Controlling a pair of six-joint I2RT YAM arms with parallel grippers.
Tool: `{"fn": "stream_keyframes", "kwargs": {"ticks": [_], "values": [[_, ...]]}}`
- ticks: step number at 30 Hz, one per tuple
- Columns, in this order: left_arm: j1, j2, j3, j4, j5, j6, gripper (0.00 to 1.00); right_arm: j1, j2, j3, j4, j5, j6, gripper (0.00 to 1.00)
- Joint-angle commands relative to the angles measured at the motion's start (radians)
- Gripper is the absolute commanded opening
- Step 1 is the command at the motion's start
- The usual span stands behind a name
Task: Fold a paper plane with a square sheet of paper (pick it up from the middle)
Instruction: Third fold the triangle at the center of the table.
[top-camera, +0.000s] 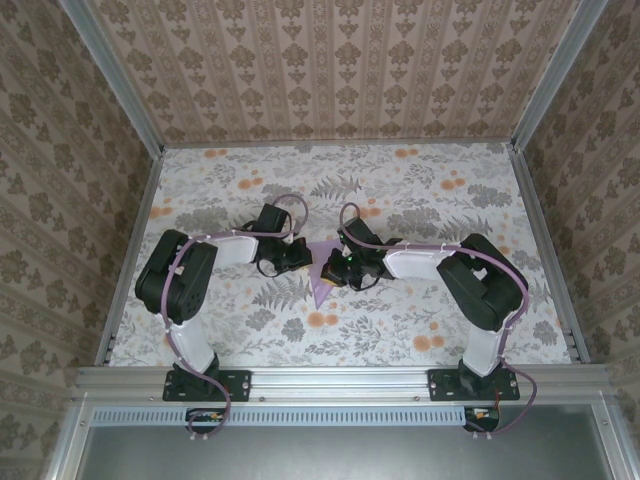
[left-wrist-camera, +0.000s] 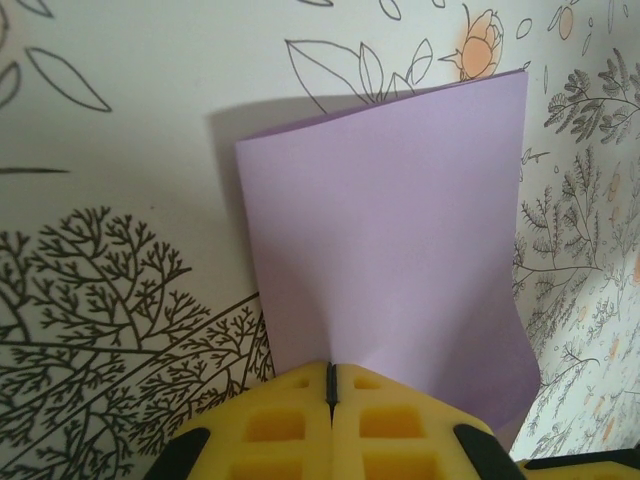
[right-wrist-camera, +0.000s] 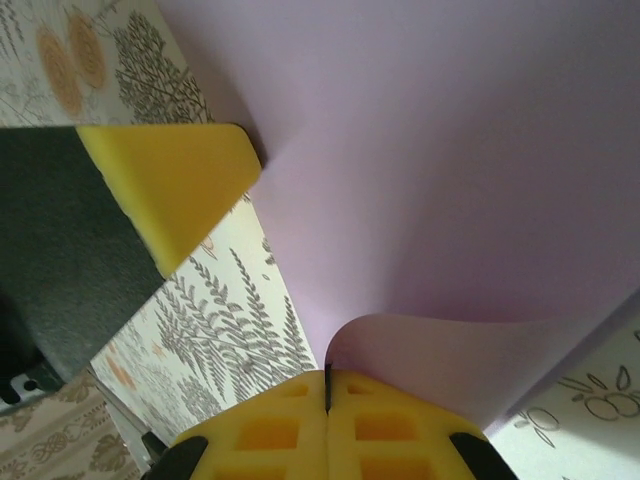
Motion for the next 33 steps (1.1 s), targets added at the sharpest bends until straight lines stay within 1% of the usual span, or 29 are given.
{"fn": "stream_keyframes", "kwargs": {"ticks": [1,14,33], "values": [[-0.007,0.048,-0.006,-0.034,-0.031,0.019,0.04,0.005,0.032,0.003,0.017,0.036,0.035,0.00],[-0.007,0.047,-0.012,-0.031,-0.027,0.018,0.04,0.005,0.041,0.002,-0.001,0.042,0.020,0.00],[-0.007,0.055,-0.015,-0.024,-0.020,0.016,0.04,0.007,0.074,0.024,-0.015,0.010,-0.013,0.00]]}}
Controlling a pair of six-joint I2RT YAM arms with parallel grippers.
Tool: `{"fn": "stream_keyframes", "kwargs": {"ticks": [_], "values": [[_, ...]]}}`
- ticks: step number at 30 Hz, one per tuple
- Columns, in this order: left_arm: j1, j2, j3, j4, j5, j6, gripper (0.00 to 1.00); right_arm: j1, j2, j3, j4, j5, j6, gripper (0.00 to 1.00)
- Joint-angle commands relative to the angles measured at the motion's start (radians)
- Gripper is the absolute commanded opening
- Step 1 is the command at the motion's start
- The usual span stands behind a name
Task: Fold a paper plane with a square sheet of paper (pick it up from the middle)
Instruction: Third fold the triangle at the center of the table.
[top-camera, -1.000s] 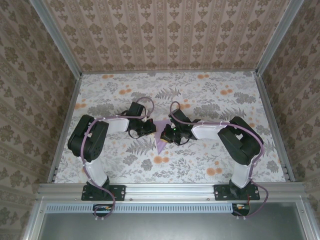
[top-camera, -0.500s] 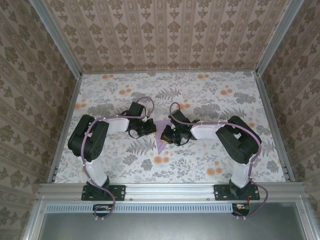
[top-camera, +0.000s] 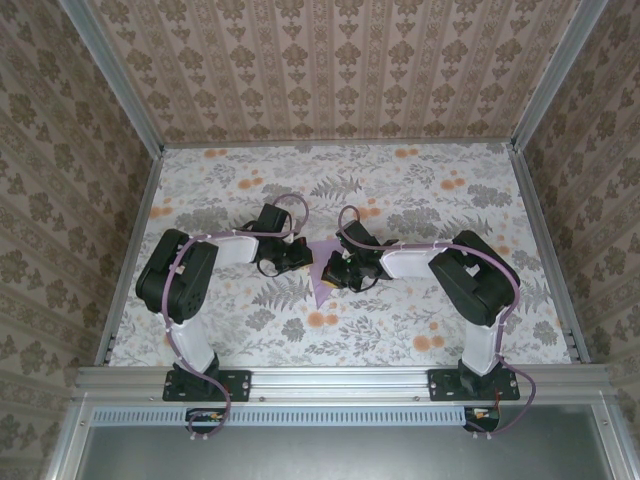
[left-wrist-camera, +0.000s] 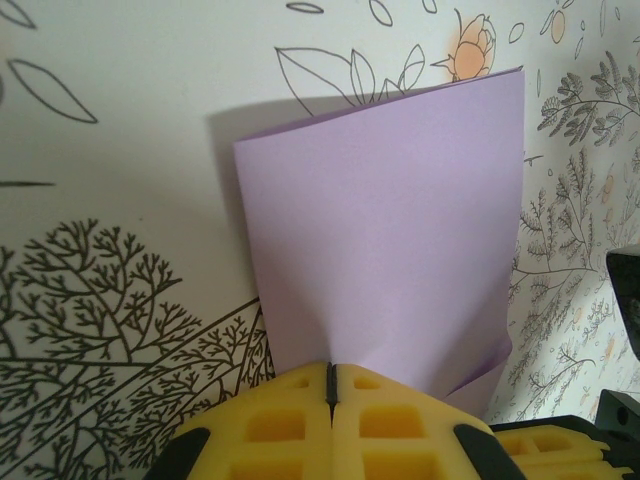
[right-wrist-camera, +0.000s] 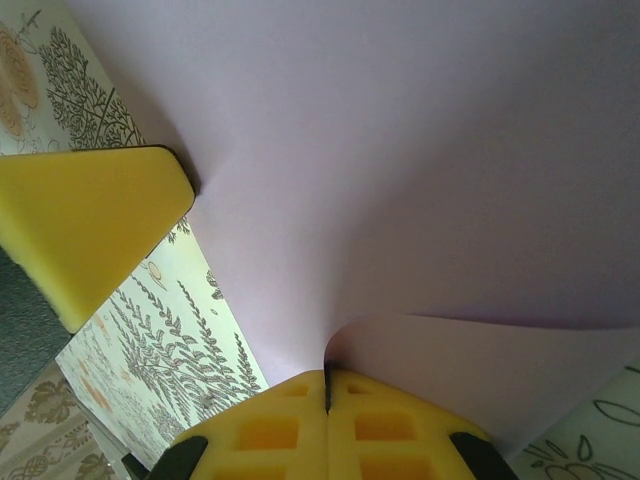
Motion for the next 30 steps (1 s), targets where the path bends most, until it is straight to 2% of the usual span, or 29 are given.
{"fn": "stream_keyframes", "kwargs": {"ticks": [1,21,26,30], "values": [[-0.007,0.048,-0.015,-0.037,-0.027,0.014,0.04,0.007,0.028,0.020,-0.022,0.000,-0.013,0.00],[-0.009,0.044,-0.018,-0.037,-0.025,0.012,0.04,0.007,0.060,0.037,-0.048,0.006,-0.031,0.01],[0.001,-0.003,0.004,-0.066,-0.023,0.009,0.07,0.007,0.064,0.036,-0.081,0.016,-0.035,0.11],[0.027,-0.084,0.016,-0.100,-0.056,-0.003,0.13,0.007,0.065,0.036,-0.098,0.021,-0.036,0.24]]}}
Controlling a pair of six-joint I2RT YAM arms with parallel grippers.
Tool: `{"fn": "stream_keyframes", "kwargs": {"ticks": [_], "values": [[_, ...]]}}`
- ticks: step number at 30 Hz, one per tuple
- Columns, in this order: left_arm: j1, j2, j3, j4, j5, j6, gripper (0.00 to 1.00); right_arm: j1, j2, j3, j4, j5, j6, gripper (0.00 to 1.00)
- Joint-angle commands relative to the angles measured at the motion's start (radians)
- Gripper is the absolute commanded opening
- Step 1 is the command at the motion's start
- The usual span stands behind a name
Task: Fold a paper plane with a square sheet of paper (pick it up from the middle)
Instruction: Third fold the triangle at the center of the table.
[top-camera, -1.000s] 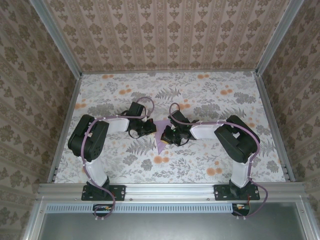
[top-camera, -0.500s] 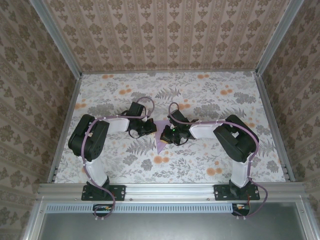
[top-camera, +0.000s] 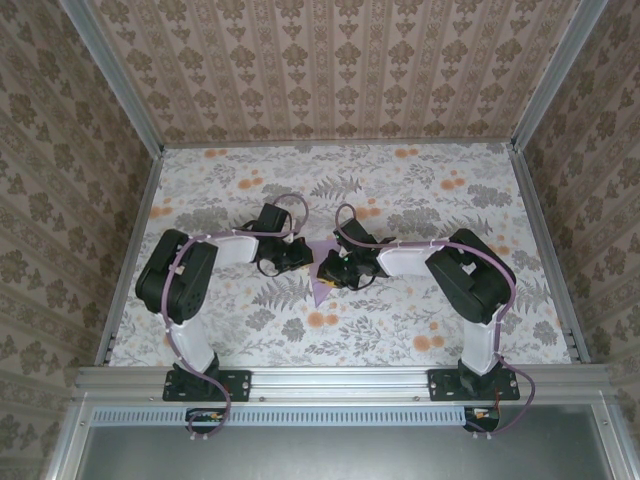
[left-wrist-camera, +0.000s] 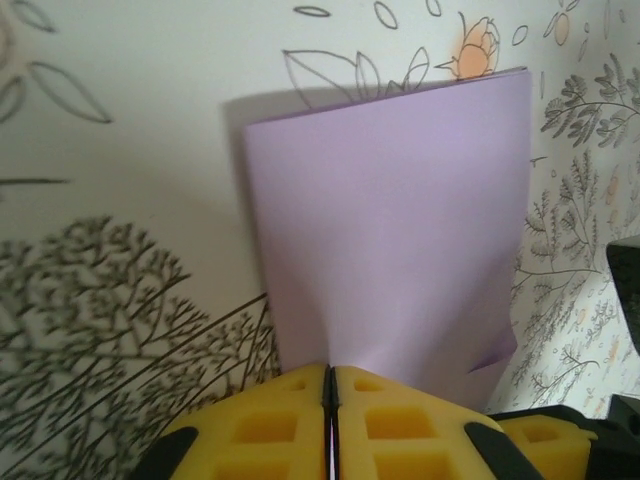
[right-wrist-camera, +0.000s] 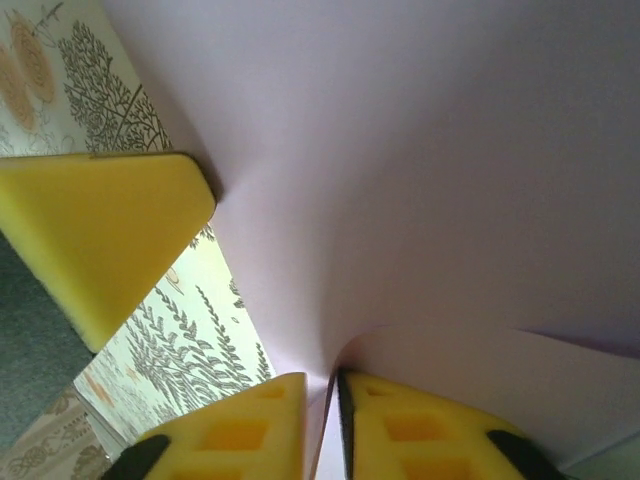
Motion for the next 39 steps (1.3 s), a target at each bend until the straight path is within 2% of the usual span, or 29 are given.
{"fn": "stream_keyframes", "kwargs": {"ticks": [1,4,6,14,18,27,31,39], "values": [[0.028,-0.088,0.009,-0.078,-0.050,-0.009,0.16,0.005,0.039,0.000,-0.092,0.032,-0.009,0.27],[0.066,-0.138,-0.014,-0.078,-0.068,-0.030,0.20,0.006,0.041,0.004,-0.102,0.034,-0.005,0.37],[0.074,-0.164,-0.032,-0.074,-0.072,-0.034,0.22,0.006,0.042,0.003,-0.105,0.036,-0.005,0.40],[0.060,-0.204,-0.077,-0.042,-0.029,-0.040,0.24,0.006,0.040,-0.006,-0.111,0.040,0.000,0.45],[0.001,-0.202,-0.080,-0.040,-0.018,-0.037,0.18,0.006,0.039,-0.009,-0.123,0.046,-0.004,0.39],[-0.069,-0.179,-0.096,-0.027,-0.008,-0.059,0.04,0.004,0.043,-0.029,-0.138,0.054,-0.010,0.02],[-0.091,-0.149,-0.092,-0.024,-0.004,-0.063,0.00,0.004,0.045,-0.032,-0.134,0.051,-0.010,0.00],[-0.115,-0.106,-0.086,-0.033,-0.008,-0.068,0.00,0.004,0.045,-0.032,-0.132,0.052,-0.008,0.00]]}}
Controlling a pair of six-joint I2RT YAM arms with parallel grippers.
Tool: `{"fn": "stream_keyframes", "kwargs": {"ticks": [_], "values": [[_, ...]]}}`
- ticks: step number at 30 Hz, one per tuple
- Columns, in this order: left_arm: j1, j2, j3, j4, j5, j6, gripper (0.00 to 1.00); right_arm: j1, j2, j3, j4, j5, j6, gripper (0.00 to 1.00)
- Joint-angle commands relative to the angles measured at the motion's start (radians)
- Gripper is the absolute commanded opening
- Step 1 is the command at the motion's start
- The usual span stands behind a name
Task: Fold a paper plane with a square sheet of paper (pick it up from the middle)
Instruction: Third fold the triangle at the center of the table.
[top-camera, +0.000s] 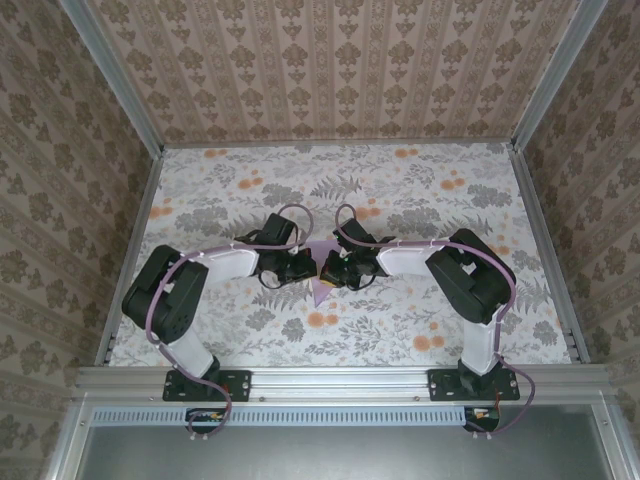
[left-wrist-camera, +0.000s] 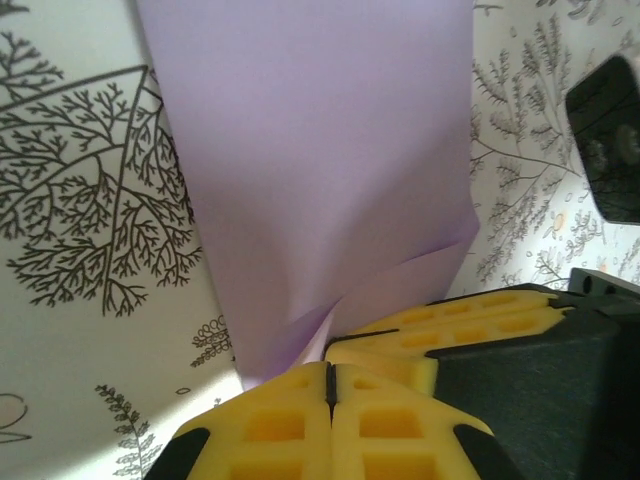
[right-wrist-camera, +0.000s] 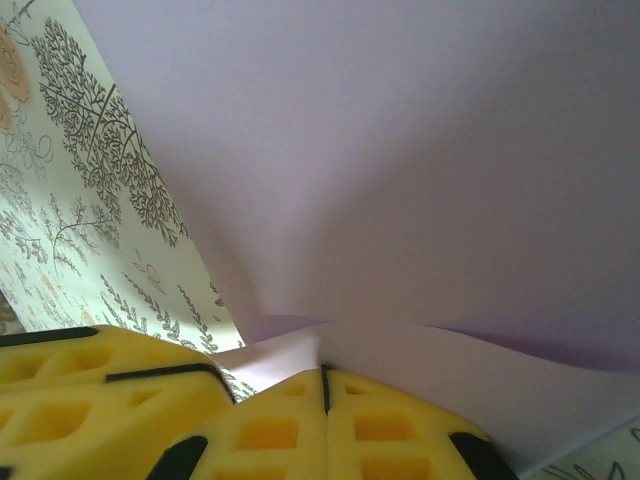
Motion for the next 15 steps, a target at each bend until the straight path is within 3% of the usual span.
{"fn": "stream_keyframes", "kwargs": {"ticks": [1,10,15], "values": [[-0.012,0.019,0.002,-0.014,0.006,-0.011,0.00,0.002,0.043,-0.038,-0.093,0.040,-0.001,0.00],[-0.015,0.077,0.016,-0.090,-0.067,0.022,0.00,0.000,-0.001,-0.067,0.008,0.012,-0.020,0.00],[-0.018,0.107,0.029,-0.156,-0.113,0.060,0.00,-0.020,-0.084,-0.072,0.050,-0.044,-0.174,0.00]]}}
